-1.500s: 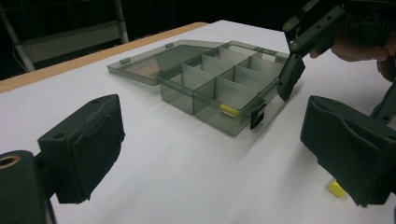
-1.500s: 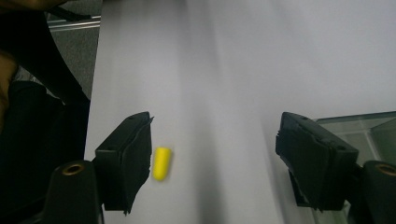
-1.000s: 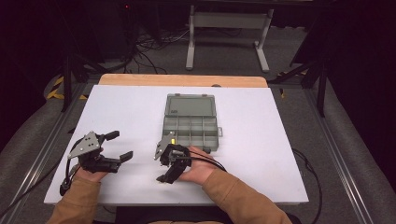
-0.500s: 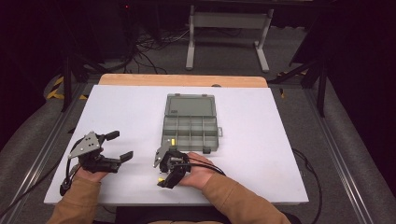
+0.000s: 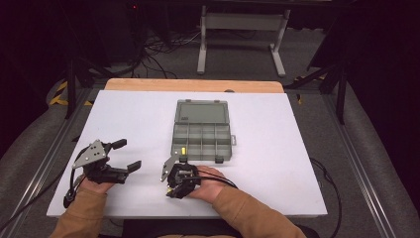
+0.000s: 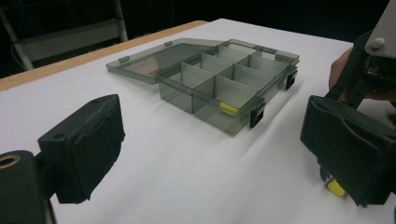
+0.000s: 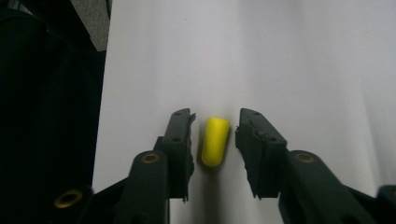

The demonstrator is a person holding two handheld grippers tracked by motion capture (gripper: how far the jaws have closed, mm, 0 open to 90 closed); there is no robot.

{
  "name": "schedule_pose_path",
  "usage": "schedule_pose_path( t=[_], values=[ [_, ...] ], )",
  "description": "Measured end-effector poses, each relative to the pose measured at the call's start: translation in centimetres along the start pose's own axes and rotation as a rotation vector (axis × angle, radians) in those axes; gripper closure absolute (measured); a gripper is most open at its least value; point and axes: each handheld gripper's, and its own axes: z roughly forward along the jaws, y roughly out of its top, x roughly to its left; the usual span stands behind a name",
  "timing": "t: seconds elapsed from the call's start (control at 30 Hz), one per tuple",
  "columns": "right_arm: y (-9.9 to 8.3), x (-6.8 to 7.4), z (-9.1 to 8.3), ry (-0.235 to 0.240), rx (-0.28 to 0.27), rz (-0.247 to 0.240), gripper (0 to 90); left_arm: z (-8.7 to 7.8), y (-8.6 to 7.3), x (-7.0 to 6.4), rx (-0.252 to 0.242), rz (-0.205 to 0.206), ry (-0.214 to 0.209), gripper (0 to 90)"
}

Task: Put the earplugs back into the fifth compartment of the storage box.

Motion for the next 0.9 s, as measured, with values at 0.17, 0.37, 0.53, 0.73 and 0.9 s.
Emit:
schedule_pose_path(
  t=[0.17,0.37,0.53,0.73,0.9],
  values=[
    [0.02,0.02,0.16,-0.007,0.007,-0.001,77.1,-0.04,0.02,0.08,0.001,0.008,0.002,6.8],
    [0.02,-0.03,0.22,-0.009,0.002,-0.004,79.3,-0.02,0.01,0.04,-0.002,0.008,0.0,6.8],
    [0.01,-0.01,0.19,-0.008,0.004,0.004,79.6,0.01,0.0,0.01,-0.003,0.001,-0.002,6.8],
    [0.04,-0.02,0.1,-0.012,-0.006,-0.002,79.9,-0.02,0.01,0.06,-0.002,0.01,0.001,6.8],
    [0.23,-0.05,-0.76,-0.022,-0.026,-0.006,80.2,-0.02,0.01,0.05,-0.002,0.009,0.0,6.9]
  ],
)
